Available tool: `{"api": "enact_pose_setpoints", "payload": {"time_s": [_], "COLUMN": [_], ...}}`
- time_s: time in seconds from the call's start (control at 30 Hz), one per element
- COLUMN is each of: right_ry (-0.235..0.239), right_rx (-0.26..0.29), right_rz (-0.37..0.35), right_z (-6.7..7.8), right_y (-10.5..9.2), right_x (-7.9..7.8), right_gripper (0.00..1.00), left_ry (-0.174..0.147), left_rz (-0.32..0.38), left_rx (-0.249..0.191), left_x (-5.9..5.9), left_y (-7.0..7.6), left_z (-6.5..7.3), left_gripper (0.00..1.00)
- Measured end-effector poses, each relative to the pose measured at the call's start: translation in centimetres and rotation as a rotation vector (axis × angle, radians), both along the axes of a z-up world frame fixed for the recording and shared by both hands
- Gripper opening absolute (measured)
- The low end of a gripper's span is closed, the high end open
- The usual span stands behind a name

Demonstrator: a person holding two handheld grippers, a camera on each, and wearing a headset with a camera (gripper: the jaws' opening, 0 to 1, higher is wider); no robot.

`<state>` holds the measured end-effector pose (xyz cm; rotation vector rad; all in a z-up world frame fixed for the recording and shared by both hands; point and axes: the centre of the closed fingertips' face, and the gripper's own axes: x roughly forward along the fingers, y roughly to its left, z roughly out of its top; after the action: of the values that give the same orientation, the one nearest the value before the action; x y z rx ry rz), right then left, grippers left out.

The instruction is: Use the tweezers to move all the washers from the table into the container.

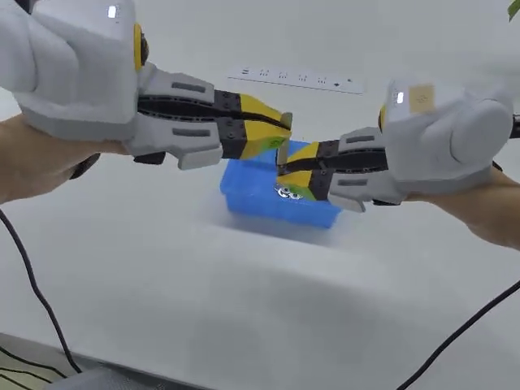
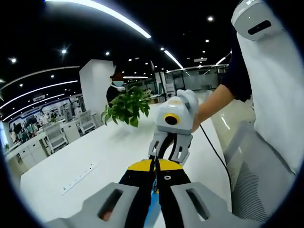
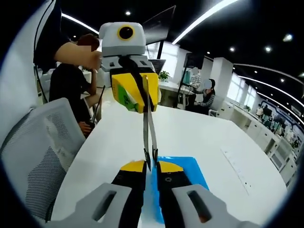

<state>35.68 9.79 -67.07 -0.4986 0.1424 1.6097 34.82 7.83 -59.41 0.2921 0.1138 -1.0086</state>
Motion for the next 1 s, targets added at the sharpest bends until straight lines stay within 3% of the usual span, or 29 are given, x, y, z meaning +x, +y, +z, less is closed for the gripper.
{"api": "enact_pose_setpoints", "payload": {"time_s": [0.07,0.2,0.53,1.0], "right_ry": [0.024,0.004,0.006,0.015], "right_rx": [0.01,0.003,-0.025,-0.135], "right_rz": [-0.002,0.01,0.055,0.039], "right_z": [0.1,-0.2,-0.6,-3.8], "right_y": [0.0,0.0,-0.9,-3.4], "right_x": [-0.4,-1.2,-2.5,-2.7], "right_gripper": [0.12,0.11,0.08,0.07], "left_ry": [0.004,0.006,0.026,0.083], "left_rz": [0.0,-0.021,-0.056,-0.073], "left_rx": [0.0,0.012,-0.017,0.048], "left_x": [-0.3,-1.2,-2.8,-3.5], "left_y": [-0.3,-1.6,-0.9,-1.0], "left_z": [-0.2,-0.3,-0.6,-4.6], "left_gripper": [0.05,0.05,0.05,0.05]}}
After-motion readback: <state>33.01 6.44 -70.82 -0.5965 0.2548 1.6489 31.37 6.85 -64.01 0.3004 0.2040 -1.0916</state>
